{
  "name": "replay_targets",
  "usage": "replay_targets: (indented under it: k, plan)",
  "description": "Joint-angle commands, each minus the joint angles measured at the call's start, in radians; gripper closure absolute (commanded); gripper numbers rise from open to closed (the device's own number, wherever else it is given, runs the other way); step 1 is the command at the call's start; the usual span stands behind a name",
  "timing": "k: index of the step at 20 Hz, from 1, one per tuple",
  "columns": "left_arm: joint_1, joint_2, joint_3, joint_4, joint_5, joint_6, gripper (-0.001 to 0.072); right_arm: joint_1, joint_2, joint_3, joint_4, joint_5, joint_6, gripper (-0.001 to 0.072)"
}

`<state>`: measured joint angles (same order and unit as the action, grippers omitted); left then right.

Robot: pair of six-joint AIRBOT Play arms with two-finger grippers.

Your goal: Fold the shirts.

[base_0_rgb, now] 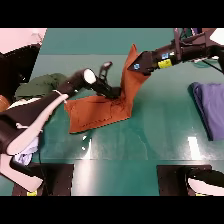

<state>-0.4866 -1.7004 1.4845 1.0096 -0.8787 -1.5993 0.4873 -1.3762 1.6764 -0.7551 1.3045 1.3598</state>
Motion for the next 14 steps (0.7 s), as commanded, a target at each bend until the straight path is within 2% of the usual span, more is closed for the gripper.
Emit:
replay_targets:
  k: [1,2,5,6,7,8,9,11,13,14]
  plan:
    - [0.135,0.126,0.001,0.067,-0.042,0.002,0.0685,0.079,-0.022,0.001,0.007,-0.061,0.000,0.0694]
    - [0.185,0.172,0.001,0.087,-0.048,0.002,0.0685,0.115,-0.040,0.001,0.027,-0.080,-0.008,0.0694]
    - [0.345,0.317,0.001,0.122,-0.058,0.011,0.0684,0.252,-0.145,0.001,0.201,-0.198,-0.138,0.0689]
    - [0.389,0.357,0.001,0.125,-0.061,0.016,0.0685,0.301,-0.187,0.002,0.213,-0.245,-0.167,0.0624]
    - [0.432,0.397,0.001,0.125,-0.071,0.028,0.0685,0.341,-0.225,0.006,0.207,-0.269,-0.202,0.0485]
    - [0.467,0.427,0.001,0.128,-0.084,0.031,0.0684,0.374,-0.269,0.029,0.205,-0.262,-0.246,0.0316]
    - [0.496,0.454,0.001,0.134,-0.098,0.033,0.0684,0.396,-0.306,0.059,0.204,-0.242,-0.269,0.0233]
    - [0.537,0.487,0.001,0.143,-0.136,0.037,0.0684,0.408,-0.372,0.140,0.192,-0.148,-0.286,0.0232]
    - [0.554,0.500,0.002,0.150,-0.176,0.039,0.0684,0.372,-0.398,0.200,0.098,-0.038,-0.222,0.0239]
    - [0.554,0.500,0.002,0.153,-0.192,0.057,0.0685,0.340,-0.391,0.197,0.040,0.001,-0.192,0.0275]
